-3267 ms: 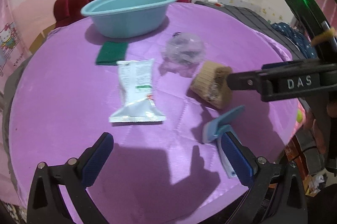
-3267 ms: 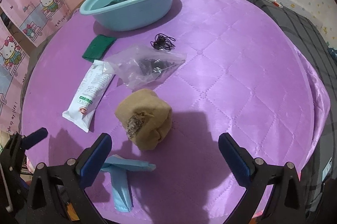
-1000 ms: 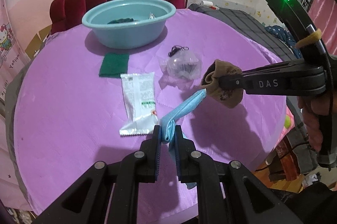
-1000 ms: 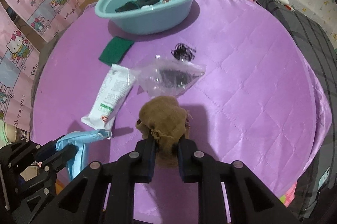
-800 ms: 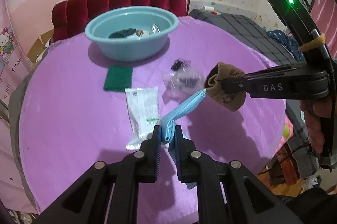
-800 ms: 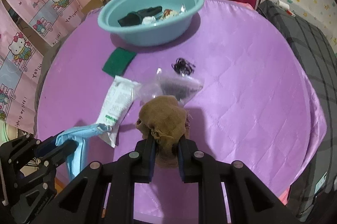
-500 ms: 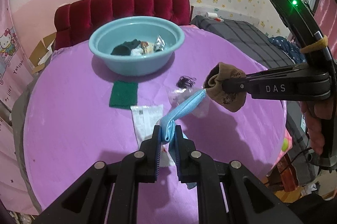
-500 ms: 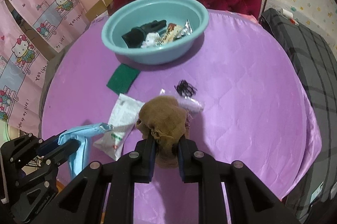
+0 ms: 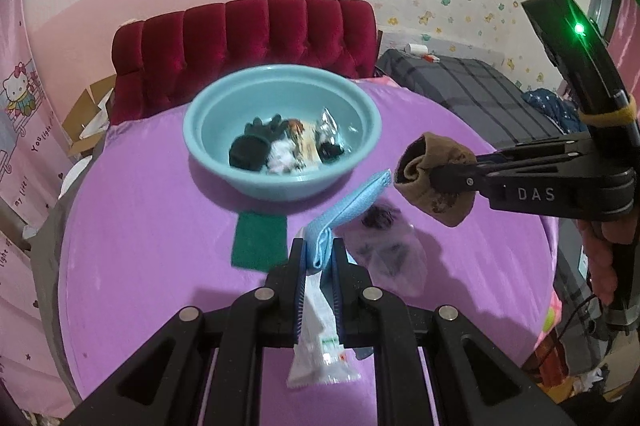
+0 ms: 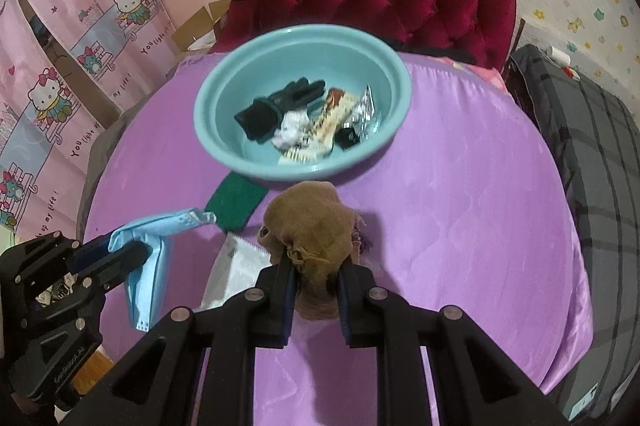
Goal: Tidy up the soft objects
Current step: 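Carry the mask and burlap pouch with both tools over the basin, then open both tools to drop the mask and pouch into the basin, then withdraw both tools from the basin toward the white packet and plastic bag, then grasp the white packet with the left tool while the right tool grasps the plastic bag, then carry the white packet and plastic bag with both tools over the basin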
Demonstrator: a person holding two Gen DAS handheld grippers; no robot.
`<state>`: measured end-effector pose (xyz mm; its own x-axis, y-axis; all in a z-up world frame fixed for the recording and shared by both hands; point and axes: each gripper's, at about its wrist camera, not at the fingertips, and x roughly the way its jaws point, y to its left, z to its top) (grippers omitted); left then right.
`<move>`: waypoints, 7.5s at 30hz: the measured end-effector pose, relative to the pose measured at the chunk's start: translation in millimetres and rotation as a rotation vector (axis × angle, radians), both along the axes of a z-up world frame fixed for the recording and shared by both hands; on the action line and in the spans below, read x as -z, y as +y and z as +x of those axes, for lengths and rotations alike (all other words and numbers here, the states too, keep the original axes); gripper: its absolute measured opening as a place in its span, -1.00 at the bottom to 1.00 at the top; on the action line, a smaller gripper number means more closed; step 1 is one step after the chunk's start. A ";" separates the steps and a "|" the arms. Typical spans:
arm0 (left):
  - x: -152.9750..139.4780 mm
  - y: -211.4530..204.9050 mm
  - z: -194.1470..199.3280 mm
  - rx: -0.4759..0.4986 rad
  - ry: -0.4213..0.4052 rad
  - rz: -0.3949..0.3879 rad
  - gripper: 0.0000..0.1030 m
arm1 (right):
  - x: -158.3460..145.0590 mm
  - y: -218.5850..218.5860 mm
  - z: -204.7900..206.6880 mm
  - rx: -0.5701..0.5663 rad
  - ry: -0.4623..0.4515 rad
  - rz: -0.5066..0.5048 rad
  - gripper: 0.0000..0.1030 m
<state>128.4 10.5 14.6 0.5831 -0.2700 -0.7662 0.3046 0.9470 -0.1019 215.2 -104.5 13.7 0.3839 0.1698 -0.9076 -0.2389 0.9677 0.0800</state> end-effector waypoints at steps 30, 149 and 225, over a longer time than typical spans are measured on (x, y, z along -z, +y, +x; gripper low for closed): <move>20.9 -9.9 174.8 -0.023 0.005 0.036 -0.75 | 19.7 7.3 159.2 0.017 -0.032 0.057 -0.62; 137.1 -5.8 -18.7 -0.019 0.115 0.044 0.99 | 103.6 -33.7 -68.2 0.172 -0.012 0.045 1.00; 30.3 19.0 -35.9 -0.068 0.029 -0.035 -0.41 | 20.2 8.7 -45.3 0.004 -0.044 0.026 -0.23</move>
<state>92.5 29.4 -15.7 0.5791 -0.2571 -0.7737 0.2362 0.9612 -0.1426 169.9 -95.8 -6.5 0.4246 0.1918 -0.8848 -0.2387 0.9664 0.0950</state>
